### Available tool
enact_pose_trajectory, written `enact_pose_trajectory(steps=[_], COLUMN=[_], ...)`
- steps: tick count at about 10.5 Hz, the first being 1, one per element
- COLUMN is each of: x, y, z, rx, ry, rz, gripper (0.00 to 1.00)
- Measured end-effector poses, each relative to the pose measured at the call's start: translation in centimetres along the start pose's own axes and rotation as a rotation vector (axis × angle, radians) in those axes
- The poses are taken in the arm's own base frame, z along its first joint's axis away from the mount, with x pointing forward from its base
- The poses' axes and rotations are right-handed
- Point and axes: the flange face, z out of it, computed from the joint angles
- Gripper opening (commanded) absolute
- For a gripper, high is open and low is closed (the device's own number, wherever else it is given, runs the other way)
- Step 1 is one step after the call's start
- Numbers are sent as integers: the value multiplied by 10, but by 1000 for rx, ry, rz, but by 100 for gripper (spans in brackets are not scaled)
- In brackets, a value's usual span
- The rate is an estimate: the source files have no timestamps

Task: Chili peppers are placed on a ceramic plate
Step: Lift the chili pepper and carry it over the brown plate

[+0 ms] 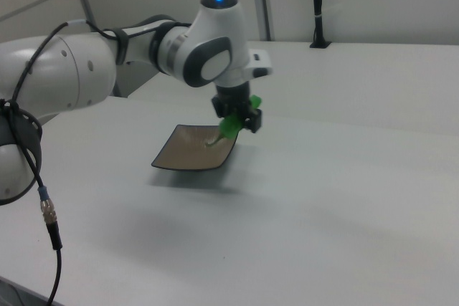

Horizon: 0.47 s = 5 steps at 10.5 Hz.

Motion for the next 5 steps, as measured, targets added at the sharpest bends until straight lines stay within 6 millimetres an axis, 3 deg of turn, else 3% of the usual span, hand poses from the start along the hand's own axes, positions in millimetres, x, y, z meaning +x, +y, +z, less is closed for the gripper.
enact_pose_trajectory(steps=[2,5], x=[-4,-12], y=[-53,-100], z=[20,56], rx=[54,132], ry=[-33,-93], rz=[55,80], gripper=[7,7])
